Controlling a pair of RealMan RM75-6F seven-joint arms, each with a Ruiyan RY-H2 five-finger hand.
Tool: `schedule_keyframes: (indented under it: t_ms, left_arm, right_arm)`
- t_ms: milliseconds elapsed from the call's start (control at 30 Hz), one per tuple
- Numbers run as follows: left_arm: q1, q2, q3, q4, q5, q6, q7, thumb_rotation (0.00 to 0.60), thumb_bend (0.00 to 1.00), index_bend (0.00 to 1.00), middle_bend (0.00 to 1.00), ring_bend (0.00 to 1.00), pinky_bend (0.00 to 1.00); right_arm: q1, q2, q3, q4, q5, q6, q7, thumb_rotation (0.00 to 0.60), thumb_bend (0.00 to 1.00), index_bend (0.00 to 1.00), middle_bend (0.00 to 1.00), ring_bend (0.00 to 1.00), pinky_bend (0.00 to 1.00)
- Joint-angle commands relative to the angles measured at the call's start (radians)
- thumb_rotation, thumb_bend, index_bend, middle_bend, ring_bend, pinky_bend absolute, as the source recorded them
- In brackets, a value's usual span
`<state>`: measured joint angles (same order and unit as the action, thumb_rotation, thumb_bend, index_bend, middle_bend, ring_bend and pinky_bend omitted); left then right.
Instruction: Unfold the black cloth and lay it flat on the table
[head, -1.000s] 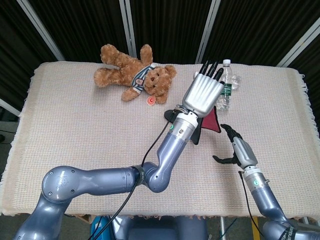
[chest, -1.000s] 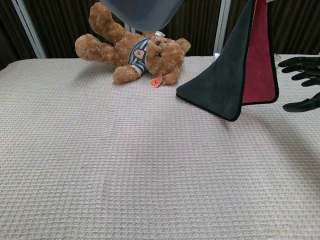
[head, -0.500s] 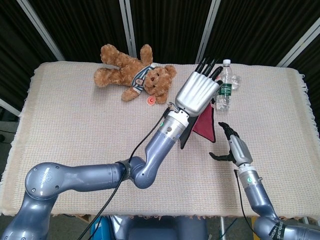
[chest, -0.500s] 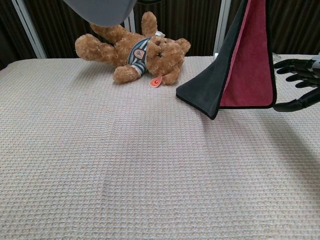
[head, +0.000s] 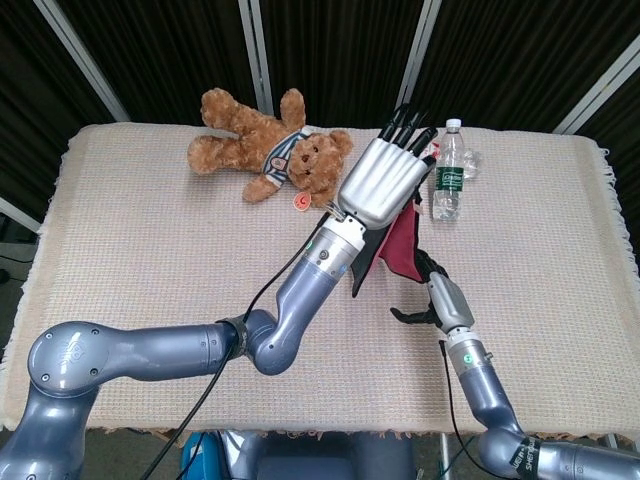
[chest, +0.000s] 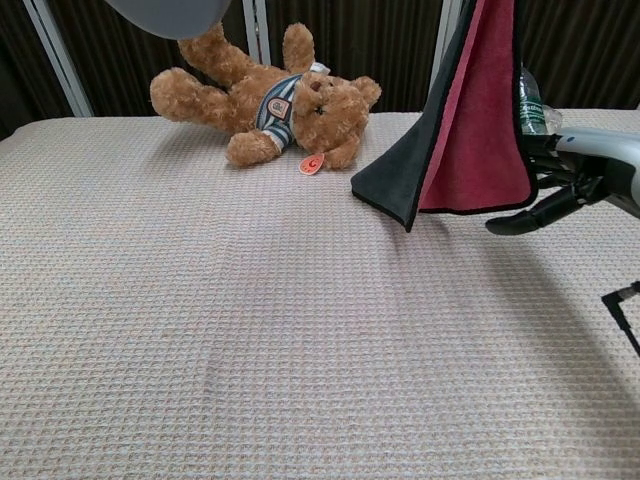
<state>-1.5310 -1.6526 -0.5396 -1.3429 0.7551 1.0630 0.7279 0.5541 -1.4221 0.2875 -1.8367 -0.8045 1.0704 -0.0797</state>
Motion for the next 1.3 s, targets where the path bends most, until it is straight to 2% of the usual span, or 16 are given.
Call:
schedule_keyframes:
  t_ms: [33,100,267,467,567,733,1067,1300]
  left_arm:
    - [0.005,0.006,0.003,-0.006,0.002,0.001,-0.004,0.6,0.5,0.6,0.19,0.0,0.0]
    - [0.008,0.01,0.004,-0.01,0.0,0.001,-0.009,0.6,0.5,0.6,0.19,0.0,0.0]
    - [0.013,0.012,0.006,-0.012,-0.005,0.002,-0.021,0.6,0.5,0.6,0.19,0.0,0.0]
    - [0.018,0.015,0.009,-0.009,0.0,0.002,-0.035,0.6,0.5,0.6,0.19,0.0,0.0]
    - [0.023,0.021,0.011,-0.017,0.003,0.007,-0.038,0.6,0.5,0.6,0.19,0.0,0.0]
    - [0.03,0.032,0.015,-0.021,0.006,0.01,-0.041,0.6,0.5,0.6,0.19,0.0,0.0]
    - [0.036,0.044,0.019,-0.021,0.008,0.014,-0.047,0.6,0.5,0.6,0.19,0.0,0.0]
    - [0.042,0.048,0.023,-0.033,0.006,0.022,-0.046,0.6,0.5,0.6,0.19,0.0,0.0]
  right_arm:
    - [0.027,-0.026,0.015,0.01,0.026,0.005,-0.031,0.6,0.22,0.13,0.0,0.0,0.0]
    - [0.044,-0.043,0.026,0.012,0.045,0.013,-0.052,0.6,0.22,0.16,0.0,0.0,0.0]
    - [0.069,-0.079,0.051,0.031,0.08,0.03,-0.071,0.6,0.22,0.34,0.0,0.0,0.0]
    - [0.102,-0.124,0.078,0.071,0.122,0.046,-0.093,0.6,0.24,0.42,0.02,0.0,0.0]
    - [0.112,-0.137,0.084,0.083,0.136,0.057,-0.108,0.6,0.32,0.44,0.04,0.0,0.0]
    - [0.108,-0.139,0.088,0.083,0.148,0.074,-0.11,0.6,0.39,0.44,0.04,0.0,0.0]
    - [0.075,-0.108,0.063,0.07,0.129,0.077,-0.094,0.6,0.39,0.44,0.04,0.0,0.0]
    - [0.061,-0.096,0.057,0.067,0.12,0.076,-0.081,0.6,0.44,0.59,0.11,0.0,0.0]
